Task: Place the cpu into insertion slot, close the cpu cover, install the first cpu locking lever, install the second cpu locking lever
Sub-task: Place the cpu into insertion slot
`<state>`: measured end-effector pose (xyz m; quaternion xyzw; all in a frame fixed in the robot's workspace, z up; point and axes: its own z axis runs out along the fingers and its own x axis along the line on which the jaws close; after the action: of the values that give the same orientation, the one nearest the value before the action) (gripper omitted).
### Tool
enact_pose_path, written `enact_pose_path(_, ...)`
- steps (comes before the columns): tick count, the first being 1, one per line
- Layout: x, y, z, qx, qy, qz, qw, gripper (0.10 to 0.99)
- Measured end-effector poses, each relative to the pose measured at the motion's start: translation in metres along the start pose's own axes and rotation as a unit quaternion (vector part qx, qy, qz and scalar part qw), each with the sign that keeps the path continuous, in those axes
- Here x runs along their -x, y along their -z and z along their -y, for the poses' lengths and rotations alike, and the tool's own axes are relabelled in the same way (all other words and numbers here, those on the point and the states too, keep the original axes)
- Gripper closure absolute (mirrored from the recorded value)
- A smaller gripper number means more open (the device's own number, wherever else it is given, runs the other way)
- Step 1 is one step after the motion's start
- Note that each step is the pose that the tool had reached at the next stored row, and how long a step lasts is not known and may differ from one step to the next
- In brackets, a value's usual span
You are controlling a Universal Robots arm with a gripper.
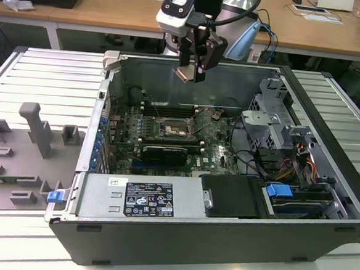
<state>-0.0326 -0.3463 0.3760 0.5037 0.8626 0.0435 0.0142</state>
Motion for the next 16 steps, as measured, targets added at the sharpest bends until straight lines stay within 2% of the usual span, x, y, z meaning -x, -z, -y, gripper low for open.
enact_pose_path(16,0.0000,-0.0006,0.0001,0.0008,-0.041,0.0036,0.9992,0.545)
